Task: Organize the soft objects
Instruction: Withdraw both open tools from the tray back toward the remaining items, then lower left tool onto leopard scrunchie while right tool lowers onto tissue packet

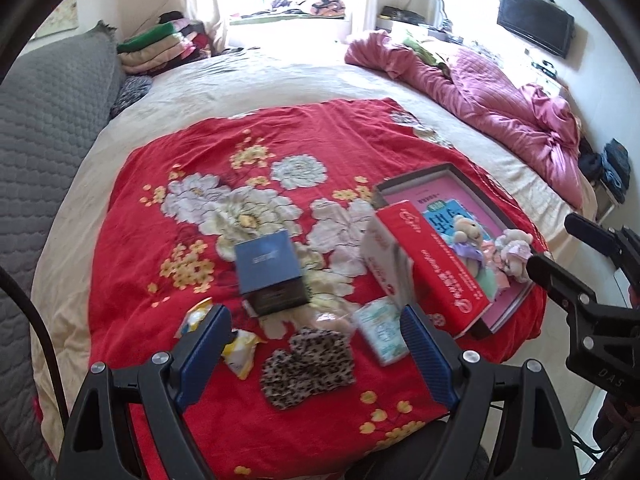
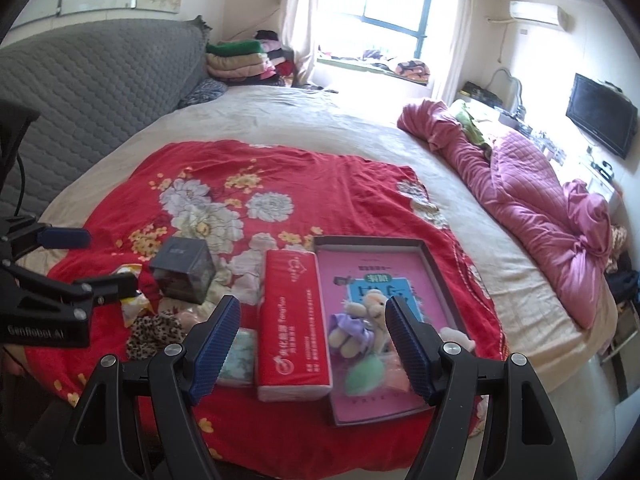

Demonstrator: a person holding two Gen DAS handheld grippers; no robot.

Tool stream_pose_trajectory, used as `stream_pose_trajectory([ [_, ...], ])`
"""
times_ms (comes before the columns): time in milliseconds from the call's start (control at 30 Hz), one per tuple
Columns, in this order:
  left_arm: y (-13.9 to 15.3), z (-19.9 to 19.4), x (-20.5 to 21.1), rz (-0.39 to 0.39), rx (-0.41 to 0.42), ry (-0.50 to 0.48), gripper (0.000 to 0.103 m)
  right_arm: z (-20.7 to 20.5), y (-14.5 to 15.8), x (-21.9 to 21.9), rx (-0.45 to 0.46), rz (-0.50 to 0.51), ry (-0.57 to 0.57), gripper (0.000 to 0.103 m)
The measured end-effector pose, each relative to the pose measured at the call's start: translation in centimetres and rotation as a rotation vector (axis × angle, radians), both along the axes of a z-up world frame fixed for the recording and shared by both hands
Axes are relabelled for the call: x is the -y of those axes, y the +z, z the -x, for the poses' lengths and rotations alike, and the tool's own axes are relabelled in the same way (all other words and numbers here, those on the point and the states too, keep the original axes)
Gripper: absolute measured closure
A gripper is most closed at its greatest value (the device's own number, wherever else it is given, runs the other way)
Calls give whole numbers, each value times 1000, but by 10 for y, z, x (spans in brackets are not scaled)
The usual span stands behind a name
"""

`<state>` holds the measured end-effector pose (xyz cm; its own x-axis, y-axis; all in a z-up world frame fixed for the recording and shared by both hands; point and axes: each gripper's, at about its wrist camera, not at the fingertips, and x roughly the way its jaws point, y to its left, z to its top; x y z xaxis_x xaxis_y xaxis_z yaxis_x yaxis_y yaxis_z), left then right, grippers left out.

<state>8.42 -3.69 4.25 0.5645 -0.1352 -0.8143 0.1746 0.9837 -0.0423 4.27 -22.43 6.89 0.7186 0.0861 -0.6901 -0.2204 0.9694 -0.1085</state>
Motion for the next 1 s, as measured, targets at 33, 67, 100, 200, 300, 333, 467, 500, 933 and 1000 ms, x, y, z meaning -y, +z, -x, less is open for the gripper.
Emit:
stream_pose_trajectory([
  [33,0,1,-7,-1,3,13,17,0,0,-4,0,1,6,27],
  [67,-1,1,-13,-1,2,23,17,0,-1,-8,-1,-1,14,27],
  [100,-2,1,-18,1,-3,32,17,0,-1,-11,-4,-3,21,27],
  [200,-6,1,-36,12,-13,64,17,0,-3,-23,-8,6,48,27],
  [300,-13,2,-50,14,-25,87,17,0,-6,-34,-14,11,73,27],
  [333,-16,2,-54,16,-30,94,17,0,-6,-36,-14,14,78,27],
  [467,-33,3,-65,27,-66,107,17,0,-14,-46,-29,30,102,27],
  [500,-37,4,-67,29,-74,106,17,0,-16,-48,-34,33,108,27],
  [933,-111,10,-52,33,-225,45,17,4,-56,-71,-112,75,166,27],
  [1000,-121,8,-51,30,-244,49,17,4,-62,-75,-123,89,183,27],
])
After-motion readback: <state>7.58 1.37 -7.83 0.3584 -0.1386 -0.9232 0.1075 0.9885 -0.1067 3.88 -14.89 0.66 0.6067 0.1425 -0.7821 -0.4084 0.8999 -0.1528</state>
